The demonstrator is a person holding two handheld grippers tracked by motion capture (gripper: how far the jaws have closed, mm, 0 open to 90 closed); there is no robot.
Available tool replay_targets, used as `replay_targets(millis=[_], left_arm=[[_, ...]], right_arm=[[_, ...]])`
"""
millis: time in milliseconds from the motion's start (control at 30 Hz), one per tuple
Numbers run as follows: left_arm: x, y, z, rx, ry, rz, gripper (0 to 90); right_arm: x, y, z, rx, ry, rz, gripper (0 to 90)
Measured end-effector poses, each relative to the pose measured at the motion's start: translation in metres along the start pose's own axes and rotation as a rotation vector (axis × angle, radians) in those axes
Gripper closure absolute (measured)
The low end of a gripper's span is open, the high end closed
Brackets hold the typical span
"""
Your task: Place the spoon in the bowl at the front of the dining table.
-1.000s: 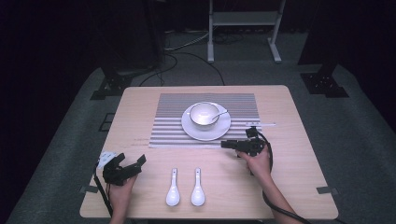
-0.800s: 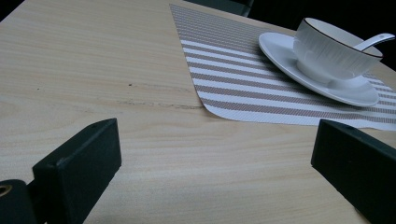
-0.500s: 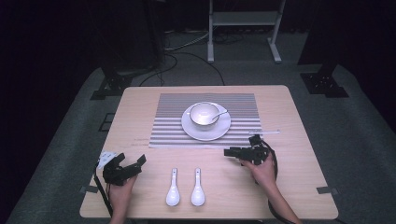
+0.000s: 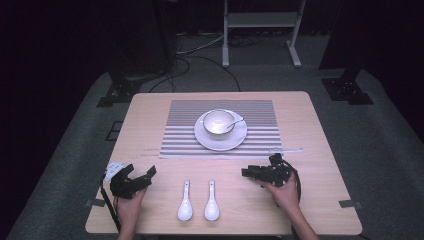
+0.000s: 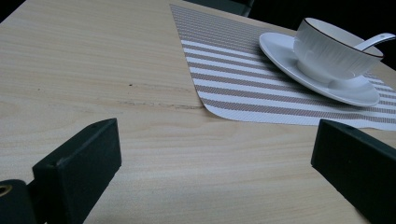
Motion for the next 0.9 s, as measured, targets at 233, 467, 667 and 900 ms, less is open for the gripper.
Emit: replay_targets(millis=[233,467,667,900], left_arm=[[0.000,0.000,0.000,-0.001,-0.001,-0.002,0.4],[0.000,0.000,0.000,-0.001,-0.001,-0.001,0.4],[0.000,0.000,0.000,-0.001,-0.002,-0.002,0.4],[0.000,0.000,0.000,-0.001,-0.002,-0.002,0.4]], right_arm=[[0.011,0.001,0.007,-0.003,0.018,0.005,48.8],[0.021,0.003,0.008,-0.009,0.017,-0.009,48.6],[0.029,0.005,0.010,-0.014,0.015,-0.009,48.1],[0.039,0.010,0.017,-0.019,0.022,-0.022,47.1]])
Point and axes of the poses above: each handheld gripper's, and its own axes: y roughly backward along the jaws, x roughly out of its underside, z roughly to its left, the point moved 6 cm from there along -y, roughly forward along the jaws, and after that the axes turned 12 degrees about z, right-handed, at the moved point
